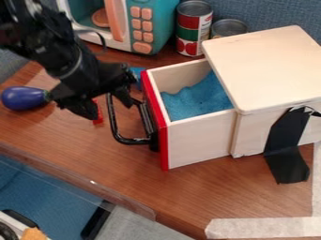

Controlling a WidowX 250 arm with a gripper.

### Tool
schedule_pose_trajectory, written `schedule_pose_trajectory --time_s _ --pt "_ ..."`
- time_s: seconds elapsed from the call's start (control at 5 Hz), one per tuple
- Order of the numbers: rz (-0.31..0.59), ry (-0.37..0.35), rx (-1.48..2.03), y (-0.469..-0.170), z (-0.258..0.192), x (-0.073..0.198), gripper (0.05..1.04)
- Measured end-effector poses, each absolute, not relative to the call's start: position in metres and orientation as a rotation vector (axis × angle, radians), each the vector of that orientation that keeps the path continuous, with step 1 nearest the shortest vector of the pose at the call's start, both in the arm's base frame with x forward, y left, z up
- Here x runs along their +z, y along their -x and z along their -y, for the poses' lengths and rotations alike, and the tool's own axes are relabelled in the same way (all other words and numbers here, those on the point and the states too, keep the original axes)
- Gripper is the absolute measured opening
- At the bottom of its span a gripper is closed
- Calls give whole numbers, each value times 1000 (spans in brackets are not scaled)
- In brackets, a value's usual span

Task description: Open the drawer

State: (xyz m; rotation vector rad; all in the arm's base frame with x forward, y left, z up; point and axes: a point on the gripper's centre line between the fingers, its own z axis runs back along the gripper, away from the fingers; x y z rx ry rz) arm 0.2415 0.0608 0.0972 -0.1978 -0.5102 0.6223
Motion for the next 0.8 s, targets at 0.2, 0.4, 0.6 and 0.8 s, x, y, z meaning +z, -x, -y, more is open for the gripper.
schedule_pose_trajectory --time_s 0.2,0.4,0.6,0.8 --pt "485 207 539 -240 -66 120 1001" --pt "467 190 487 -235 -72 140 1001" --pt "404 115 451 -227 -84 157 1001" --pt "320 -64 448 -216 -103 175 1001"
